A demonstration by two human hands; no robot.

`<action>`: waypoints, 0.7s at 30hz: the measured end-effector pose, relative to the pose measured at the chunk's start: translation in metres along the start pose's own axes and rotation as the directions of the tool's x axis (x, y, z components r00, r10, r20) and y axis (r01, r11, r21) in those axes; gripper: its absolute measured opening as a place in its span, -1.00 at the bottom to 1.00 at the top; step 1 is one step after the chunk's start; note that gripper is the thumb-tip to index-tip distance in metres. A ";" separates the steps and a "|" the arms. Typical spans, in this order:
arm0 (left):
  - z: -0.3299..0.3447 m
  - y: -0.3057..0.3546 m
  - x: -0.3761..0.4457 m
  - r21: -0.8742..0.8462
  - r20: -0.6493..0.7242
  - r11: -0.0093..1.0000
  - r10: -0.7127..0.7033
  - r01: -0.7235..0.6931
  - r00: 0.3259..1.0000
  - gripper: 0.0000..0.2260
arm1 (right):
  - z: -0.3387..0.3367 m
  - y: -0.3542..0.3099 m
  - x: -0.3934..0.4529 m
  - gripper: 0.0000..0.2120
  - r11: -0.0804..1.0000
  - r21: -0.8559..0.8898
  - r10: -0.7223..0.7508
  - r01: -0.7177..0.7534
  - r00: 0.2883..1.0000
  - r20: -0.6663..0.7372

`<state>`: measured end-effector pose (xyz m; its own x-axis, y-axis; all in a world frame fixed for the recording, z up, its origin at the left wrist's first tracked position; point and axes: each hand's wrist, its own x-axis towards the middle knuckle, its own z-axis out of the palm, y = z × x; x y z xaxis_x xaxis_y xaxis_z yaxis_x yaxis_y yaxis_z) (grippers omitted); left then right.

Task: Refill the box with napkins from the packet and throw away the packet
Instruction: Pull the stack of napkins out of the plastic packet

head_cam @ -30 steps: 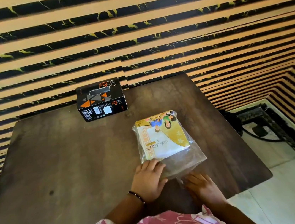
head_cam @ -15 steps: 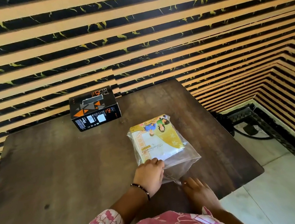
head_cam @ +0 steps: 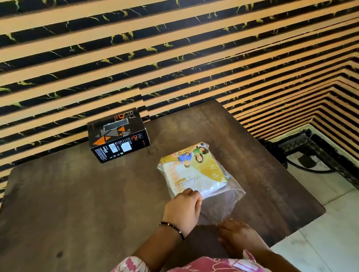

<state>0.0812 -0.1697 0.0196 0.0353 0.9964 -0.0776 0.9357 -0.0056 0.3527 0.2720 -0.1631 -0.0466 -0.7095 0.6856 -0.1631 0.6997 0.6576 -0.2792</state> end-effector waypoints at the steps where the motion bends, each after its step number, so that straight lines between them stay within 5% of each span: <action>1: -0.002 0.001 0.000 -0.002 -0.006 1.000 -0.001 0.001 1.000 -0.85 | -0.001 0.002 -0.002 -0.71 0.998 0.053 0.031 -0.031 0.999 -0.016; 5: -0.007 0.005 -0.001 -0.016 -0.042 1.000 -0.007 0.006 0.999 -0.85 | -0.021 -0.009 0.006 -0.78 0.899 0.412 0.242 -0.145 0.951 -0.193; 7: -0.010 0.007 -0.001 -0.058 -0.071 0.998 -0.027 0.023 0.997 -0.86 | -0.031 -0.018 0.020 -0.82 0.692 0.689 0.462 -0.215 0.865 -0.194; 9: -0.014 0.008 0.001 -0.132 -0.102 0.990 -0.068 0.055 0.992 -0.88 | -0.037 -0.023 0.038 -0.82 0.178 0.959 0.577 -0.220 0.813 0.079; 11: -0.018 0.009 0.003 -0.191 -0.138 0.979 -0.101 0.074 0.985 -0.90 | -0.041 -0.028 0.052 -0.82 -0.385 0.901 0.467 -0.198 0.801 0.375; 12: -0.020 0.011 0.003 -0.209 -0.152 0.975 -0.113 0.080 0.982 -0.91 | -0.041 -0.029 0.058 -0.82 -0.511 0.833 0.414 -0.210 0.790 0.453; 21: -0.032 0.024 -0.002 -0.272 -0.188 0.961 -0.110 0.056 0.976 -0.91 | -0.032 -0.026 0.081 -0.70 -0.605 0.756 0.412 -0.249 0.715 0.565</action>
<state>0.0920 -0.1692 0.0581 -0.1343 0.9890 0.0612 0.8055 0.0730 0.5881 0.1987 -0.1143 -0.0221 -0.2665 0.5843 -0.7665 -0.3106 -0.8049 -0.5056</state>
